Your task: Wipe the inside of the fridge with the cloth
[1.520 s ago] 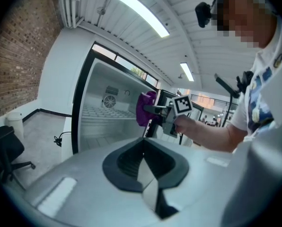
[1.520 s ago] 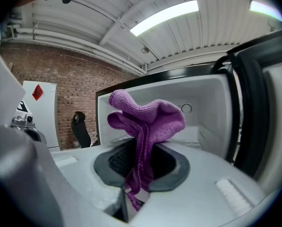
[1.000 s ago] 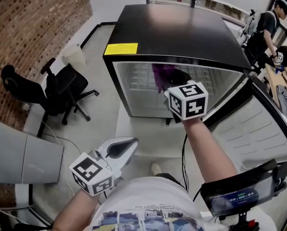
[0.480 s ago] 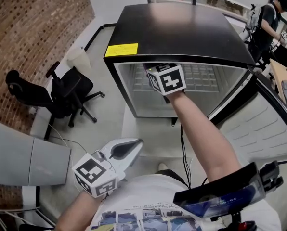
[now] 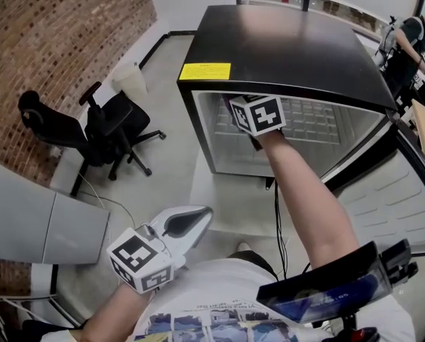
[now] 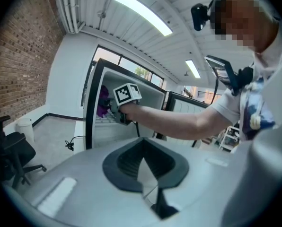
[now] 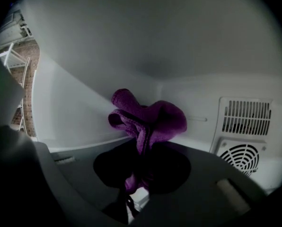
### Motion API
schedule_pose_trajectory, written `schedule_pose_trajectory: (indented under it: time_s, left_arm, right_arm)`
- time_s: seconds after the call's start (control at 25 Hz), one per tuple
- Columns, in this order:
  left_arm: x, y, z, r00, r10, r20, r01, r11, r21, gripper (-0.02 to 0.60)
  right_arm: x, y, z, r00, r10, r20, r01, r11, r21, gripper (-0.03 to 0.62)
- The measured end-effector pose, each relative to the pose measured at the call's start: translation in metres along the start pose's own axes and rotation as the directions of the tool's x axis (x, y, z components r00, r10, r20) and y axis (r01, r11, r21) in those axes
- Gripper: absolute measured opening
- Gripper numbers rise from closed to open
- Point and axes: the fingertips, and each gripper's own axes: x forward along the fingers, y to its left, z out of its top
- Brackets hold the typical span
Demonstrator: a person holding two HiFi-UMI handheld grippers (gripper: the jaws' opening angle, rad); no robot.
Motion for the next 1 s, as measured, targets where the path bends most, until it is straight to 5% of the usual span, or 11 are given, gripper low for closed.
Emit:
schedule_pose_trajectory:
  time_s: [1.0]
  left_arm:
    - [-0.012, -0.009, -0.014, 0.998, -0.048, -0.037, 0.047, 0.998, -0.029, 0.005]
  right_arm:
    - [-0.054, 0.069, -0.003, 0.987, 0.132, 0.088, -0.131, 0.991, -0.011, 0.069]
